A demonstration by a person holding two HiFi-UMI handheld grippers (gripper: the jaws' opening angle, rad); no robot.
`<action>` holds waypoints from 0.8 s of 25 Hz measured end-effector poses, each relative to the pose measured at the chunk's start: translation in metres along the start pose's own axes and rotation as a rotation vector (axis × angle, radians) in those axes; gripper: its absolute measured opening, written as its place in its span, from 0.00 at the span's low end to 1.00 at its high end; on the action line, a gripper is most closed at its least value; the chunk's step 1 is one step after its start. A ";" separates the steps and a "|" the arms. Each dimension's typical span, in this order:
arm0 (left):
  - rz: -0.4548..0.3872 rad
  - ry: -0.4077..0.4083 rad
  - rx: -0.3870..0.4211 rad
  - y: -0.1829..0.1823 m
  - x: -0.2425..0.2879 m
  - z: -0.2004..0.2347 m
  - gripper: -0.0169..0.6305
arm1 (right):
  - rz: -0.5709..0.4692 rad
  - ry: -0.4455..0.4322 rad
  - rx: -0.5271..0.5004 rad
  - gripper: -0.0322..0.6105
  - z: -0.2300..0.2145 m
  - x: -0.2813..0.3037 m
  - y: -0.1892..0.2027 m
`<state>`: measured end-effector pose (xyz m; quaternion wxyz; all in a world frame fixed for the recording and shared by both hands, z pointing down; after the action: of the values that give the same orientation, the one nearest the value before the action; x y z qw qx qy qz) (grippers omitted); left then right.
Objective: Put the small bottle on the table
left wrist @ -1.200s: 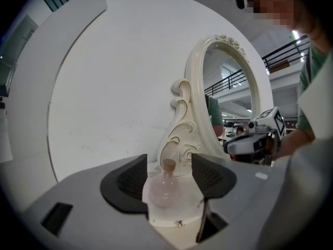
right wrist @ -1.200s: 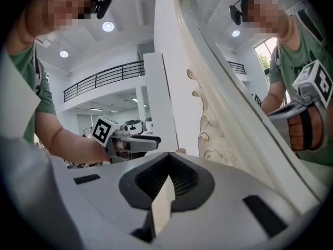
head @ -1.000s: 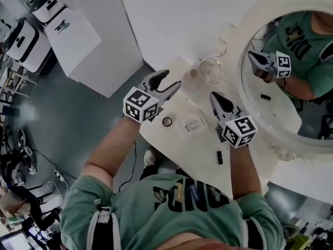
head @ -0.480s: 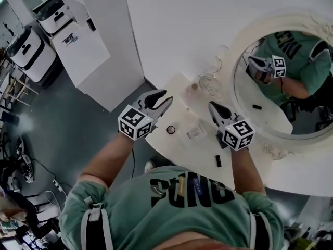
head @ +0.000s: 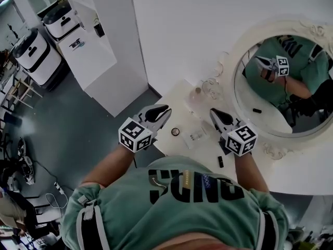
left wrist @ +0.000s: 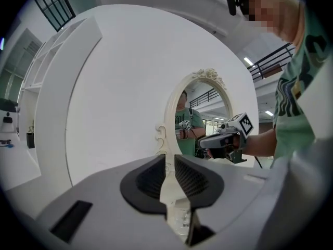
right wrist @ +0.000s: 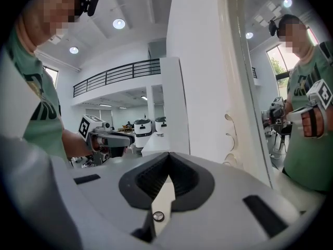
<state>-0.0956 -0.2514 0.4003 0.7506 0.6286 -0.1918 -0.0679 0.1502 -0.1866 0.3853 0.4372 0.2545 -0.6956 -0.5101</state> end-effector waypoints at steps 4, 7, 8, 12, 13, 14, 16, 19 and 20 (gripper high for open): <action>-0.024 -0.035 -0.015 0.000 -0.017 -0.003 0.06 | 0.005 -0.012 0.011 0.04 0.007 -0.007 0.004; -0.037 -0.031 -0.025 -0.001 -0.023 -0.007 0.04 | -0.003 -0.018 0.018 0.04 0.010 -0.010 0.006; -0.035 -0.023 -0.022 -0.001 -0.024 -0.010 0.04 | -0.008 -0.018 0.021 0.04 0.011 -0.011 0.006; -0.034 -0.011 -0.012 -0.004 -0.028 -0.015 0.04 | -0.026 -0.015 0.022 0.04 0.016 -0.010 0.006; -0.035 -0.011 -0.012 -0.005 -0.029 -0.015 0.04 | -0.029 -0.013 0.021 0.04 0.017 -0.010 0.006; -0.035 -0.012 -0.011 -0.005 -0.030 -0.015 0.04 | -0.029 -0.011 0.021 0.04 0.018 -0.009 0.006; -0.033 -0.013 -0.014 -0.005 -0.032 -0.016 0.04 | -0.027 -0.004 0.032 0.04 0.018 -0.010 0.008; -0.030 -0.013 -0.024 -0.003 -0.031 -0.017 0.04 | -0.015 0.009 0.044 0.04 0.015 -0.012 0.013; -0.029 -0.012 -0.026 -0.003 -0.029 -0.017 0.04 | -0.008 0.013 0.034 0.04 0.014 -0.012 0.014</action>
<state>-0.1151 -0.2262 0.3896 0.7564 0.6211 -0.1866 -0.0850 0.1446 -0.1654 0.3929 0.4352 0.2681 -0.7004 -0.4982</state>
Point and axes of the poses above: the fingertips, and each gripper's own axes: x forward along the fingers, z to its left, y out of its underside, the point moved 7 cm from there along -x, backward along the fingers, and after that the axes turned 5 degrees about z, right-handed, at the moved point
